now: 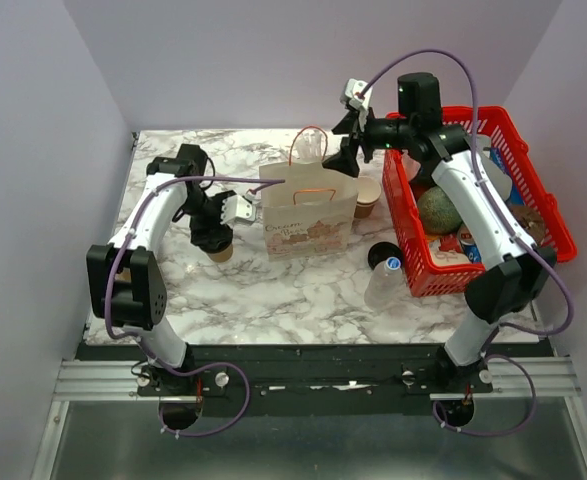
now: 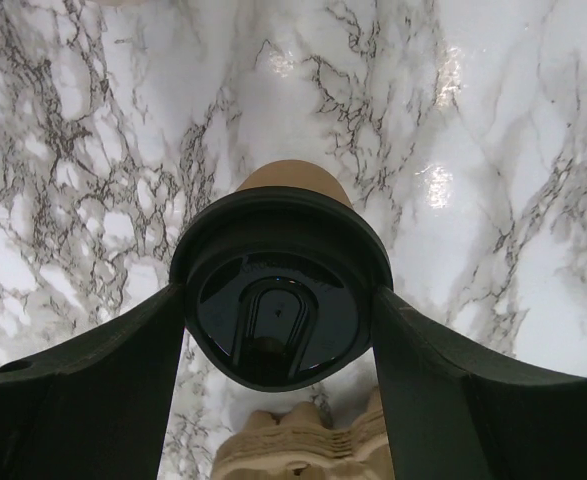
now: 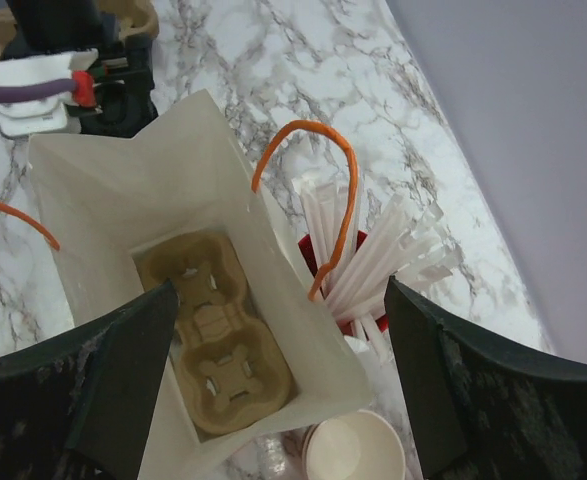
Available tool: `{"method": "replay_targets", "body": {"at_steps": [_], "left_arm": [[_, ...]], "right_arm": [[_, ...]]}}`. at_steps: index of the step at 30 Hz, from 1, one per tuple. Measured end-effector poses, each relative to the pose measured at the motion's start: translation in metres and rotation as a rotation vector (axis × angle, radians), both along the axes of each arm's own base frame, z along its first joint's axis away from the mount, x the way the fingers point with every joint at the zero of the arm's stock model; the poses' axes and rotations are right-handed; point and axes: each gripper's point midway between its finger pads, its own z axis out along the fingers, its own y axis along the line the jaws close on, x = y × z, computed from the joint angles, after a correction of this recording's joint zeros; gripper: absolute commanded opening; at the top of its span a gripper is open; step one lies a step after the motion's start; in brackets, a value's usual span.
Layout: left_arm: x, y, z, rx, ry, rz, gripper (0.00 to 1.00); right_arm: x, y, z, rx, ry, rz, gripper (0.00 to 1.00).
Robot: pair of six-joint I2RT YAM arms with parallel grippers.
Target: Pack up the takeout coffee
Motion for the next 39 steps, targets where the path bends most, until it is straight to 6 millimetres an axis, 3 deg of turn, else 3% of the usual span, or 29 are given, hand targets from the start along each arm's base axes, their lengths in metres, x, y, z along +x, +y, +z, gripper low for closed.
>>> {"method": "replay_targets", "body": {"at_steps": [3,6,13,18,20,24,25,28,31,39], "left_arm": [[-0.007,-0.002,0.015,-0.023,-0.011,0.043,0.0],[-0.016,-0.005,0.034,-0.061,-0.037,0.098,0.0],[-0.038,-0.012,0.069,-0.15,-0.077,0.216,0.0],[-0.04,-0.021,0.094,-0.236,-0.097,0.301,0.0],[-0.033,-0.026,0.112,-0.284,-0.12,0.341,0.0],[-0.02,-0.035,0.155,-0.373,-0.196,0.385,0.0],[-0.017,-0.036,0.165,-0.392,-0.216,0.391,0.0],[-0.011,-0.041,0.193,-0.45,-0.268,0.409,0.0],[-0.002,-0.047,0.221,-0.528,-0.315,0.448,0.0],[0.007,-0.066,0.275,-0.75,-0.356,0.499,0.0]], "right_arm": [[0.014,0.01,-0.007,-0.003,0.019,0.035,0.91],[0.025,0.014,-0.027,-0.029,0.042,0.054,0.87],[0.047,0.02,-0.057,-0.094,0.058,0.091,0.69],[0.041,0.017,-0.07,-0.137,0.075,0.119,0.6],[0.038,0.015,-0.074,-0.153,0.082,0.129,0.54],[0.032,0.011,-0.08,-0.184,0.093,0.145,0.3],[0.031,0.01,-0.082,-0.19,0.098,0.148,0.2],[0.028,0.009,-0.084,-0.196,0.104,0.152,0.07],[0.026,0.008,-0.081,-0.19,0.115,0.144,0.01],[0.0,0.003,-0.062,-0.142,0.141,0.104,0.01]]}}
